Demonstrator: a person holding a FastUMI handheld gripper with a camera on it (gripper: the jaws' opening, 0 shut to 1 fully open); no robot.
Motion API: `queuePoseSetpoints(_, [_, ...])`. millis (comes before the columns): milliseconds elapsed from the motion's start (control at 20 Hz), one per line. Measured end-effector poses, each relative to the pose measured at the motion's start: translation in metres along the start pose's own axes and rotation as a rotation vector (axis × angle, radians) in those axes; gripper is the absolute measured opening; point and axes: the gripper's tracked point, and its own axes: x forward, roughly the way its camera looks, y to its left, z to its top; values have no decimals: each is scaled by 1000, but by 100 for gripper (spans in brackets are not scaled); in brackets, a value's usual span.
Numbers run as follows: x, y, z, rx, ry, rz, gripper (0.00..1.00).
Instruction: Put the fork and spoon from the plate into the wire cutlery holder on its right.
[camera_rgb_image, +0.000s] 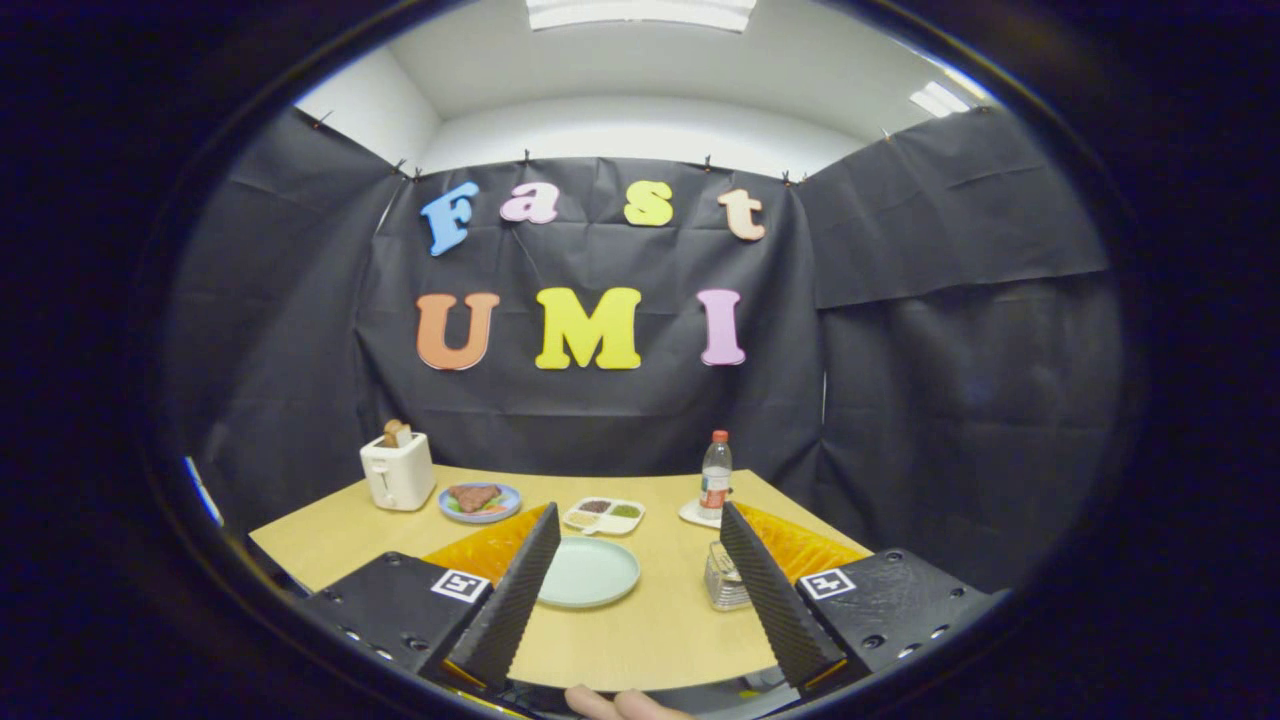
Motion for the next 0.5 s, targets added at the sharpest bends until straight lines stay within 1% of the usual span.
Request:
queuePoseSetpoints(200, [-19, 9, -6, 8, -1, 17, 97])
queuePoseSetpoints(500, [-32, 2, -8, 22, 5, 18, 97])
